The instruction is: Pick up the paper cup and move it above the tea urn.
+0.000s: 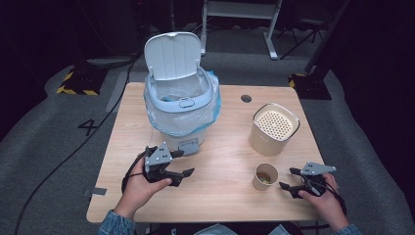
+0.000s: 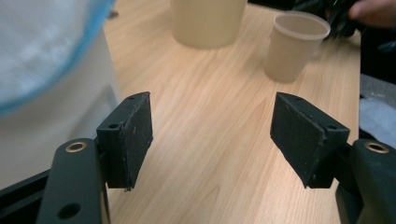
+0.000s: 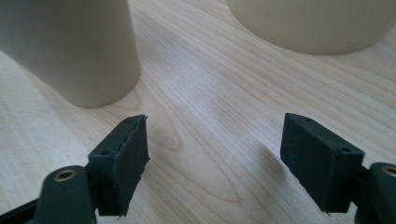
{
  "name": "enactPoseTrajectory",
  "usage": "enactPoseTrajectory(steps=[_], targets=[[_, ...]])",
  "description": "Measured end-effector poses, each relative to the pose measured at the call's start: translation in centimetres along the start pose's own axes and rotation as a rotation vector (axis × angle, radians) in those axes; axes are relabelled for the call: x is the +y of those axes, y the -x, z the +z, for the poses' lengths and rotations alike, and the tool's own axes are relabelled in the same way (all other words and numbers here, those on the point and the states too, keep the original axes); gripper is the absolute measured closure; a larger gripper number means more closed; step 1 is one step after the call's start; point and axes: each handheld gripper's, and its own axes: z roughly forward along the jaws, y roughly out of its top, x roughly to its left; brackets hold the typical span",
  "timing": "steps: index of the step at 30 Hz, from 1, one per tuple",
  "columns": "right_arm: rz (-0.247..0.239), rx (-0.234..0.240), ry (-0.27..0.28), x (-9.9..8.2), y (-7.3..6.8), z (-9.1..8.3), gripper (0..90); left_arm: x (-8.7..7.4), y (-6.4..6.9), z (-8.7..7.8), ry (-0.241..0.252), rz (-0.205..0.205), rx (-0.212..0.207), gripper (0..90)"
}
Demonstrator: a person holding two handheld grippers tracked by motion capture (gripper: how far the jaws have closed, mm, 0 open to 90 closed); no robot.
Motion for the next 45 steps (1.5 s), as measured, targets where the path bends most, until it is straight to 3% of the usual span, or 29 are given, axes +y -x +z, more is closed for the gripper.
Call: enactPoseTrajectory(steps=[2,5,6,7,12,15,17,21,24,25,31,33,39,45], targets=[[-0.007,0.009,0.005,0.1,-0.1,-0.2,25.8,-0.2,-0.1,0.4,-0.011,-0.004,0.002,29.8],[-0.011,0.033,0.006,0.3,-0.4,-0.6,26.2,-1.1,-0.3,1.4,-0.065,-0.03,0.016,29.7],[-0.004,0.07,0.014,0.4,-0.7,-0.7,24.9,-1.4,-0.3,1.7,-0.087,-0.034,0.02,31.0],[-0.002,0.081,0.017,0.4,-0.8,-0.7,24.7,-1.8,-0.4,2.4,-0.17,-0.009,0.043,31.7],[-0.014,0.104,0.029,0.6,-1.4,-0.9,23.2,-2.3,-0.2,3.3,-0.26,0.018,0.071,31.7],[-0.04,0.109,0.016,0.8,-1.7,-1.0,22.2,-2.8,-0.2,3.6,-0.243,-0.007,0.059,32.2],[-0.048,0.113,0.017,1.0,-2.0,-1.1,21.2,-3.3,-0.3,3.9,-0.276,-0.015,0.06,31.8],[-0.06,0.123,0.038,1.3,-2.7,-0.9,20.6,-4.3,-0.5,4.4,-0.297,-0.026,0.076,31.1],[-0.055,0.131,0.067,1.5,-3.0,-0.8,22.6,-4.8,-0.6,4.5,-0.325,-0.014,0.093,30.2],[-0.05,0.125,0.084,1.5,-3.2,-0.7,23.4,-4.9,-0.7,4.6,-0.337,0.009,0.109,30.2],[-0.04,0.135,0.139,1.8,-3.7,-0.2,26.6,-5.5,-1.2,4.5,-0.292,-0.017,0.089,28.6],[-0.043,0.15,0.145,1.8,-3.8,0.0,26.7,-6.1,-1.6,4.5,-0.245,-0.027,0.081,26.1],[-0.064,0.184,0.165,2.2,-4.1,0.7,26.7,-6.1,-1.7,4.5,-0.242,-0.034,0.077,25.1],[-0.092,0.176,0.155,2.8,-4.7,2.0,26.0,-6.1,-1.9,4.6,-0.242,-0.038,0.081,25.1]])
